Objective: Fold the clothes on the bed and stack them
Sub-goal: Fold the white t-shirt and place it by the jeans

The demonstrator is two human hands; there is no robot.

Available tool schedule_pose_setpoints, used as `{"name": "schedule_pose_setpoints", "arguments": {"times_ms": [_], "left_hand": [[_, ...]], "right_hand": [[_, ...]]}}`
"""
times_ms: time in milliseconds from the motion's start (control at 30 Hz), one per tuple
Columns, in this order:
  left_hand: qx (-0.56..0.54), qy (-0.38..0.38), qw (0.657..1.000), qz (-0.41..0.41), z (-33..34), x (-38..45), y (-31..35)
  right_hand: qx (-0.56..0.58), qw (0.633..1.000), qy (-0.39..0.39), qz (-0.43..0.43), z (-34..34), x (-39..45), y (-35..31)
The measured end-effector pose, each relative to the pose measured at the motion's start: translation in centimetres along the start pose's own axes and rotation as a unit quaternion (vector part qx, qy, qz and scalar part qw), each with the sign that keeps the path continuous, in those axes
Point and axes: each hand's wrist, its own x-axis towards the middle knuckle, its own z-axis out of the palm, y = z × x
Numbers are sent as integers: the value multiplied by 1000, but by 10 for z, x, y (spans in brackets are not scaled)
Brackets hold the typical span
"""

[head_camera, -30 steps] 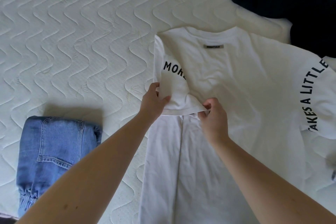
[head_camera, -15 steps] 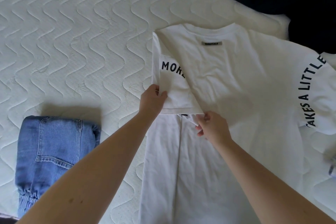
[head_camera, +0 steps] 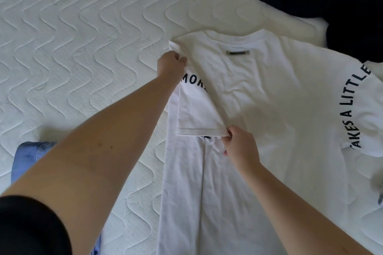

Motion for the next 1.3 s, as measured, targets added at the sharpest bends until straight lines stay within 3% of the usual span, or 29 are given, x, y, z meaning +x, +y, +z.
{"name": "schedule_pose_setpoints", "arguments": {"times_ms": [133, 233, 367, 467, 633, 900, 1000, 1133, 1300], "left_hand": [[-44, 13, 999, -7, 7, -4, -6], [-82, 41, 996, 23, 11, -14, -5], [73, 141, 967, 200, 19, -34, -15], [229, 68, 918, 318, 30, -39, -32], [316, -2, 909, 270, 40, -24, -52], [329, 46, 913, 237, 45, -39, -46], [318, 61, 912, 254, 48, -61, -49], [282, 19, 907, 314, 61, -116, -66], [280, 2, 907, 315, 65, -174, -96]], "right_hand": [[-112, 993, -15, 22, -5, -5, 5], [-90, 993, 50, -65, -6, -10, 0], [-110, 956, 155, -225, 6, -5, -18], [-185, 926, 119, -306, 23, 11, -31], [-295, 906, 46, -301, 44, 32, -12], [-319, 900, 71, -289, 50, 9, 17], [-329, 896, 75, -289, 47, -1, 28], [-328, 900, 76, -277, 45, -18, 48], [-328, 905, 62, -265, 45, -43, 69]]}}
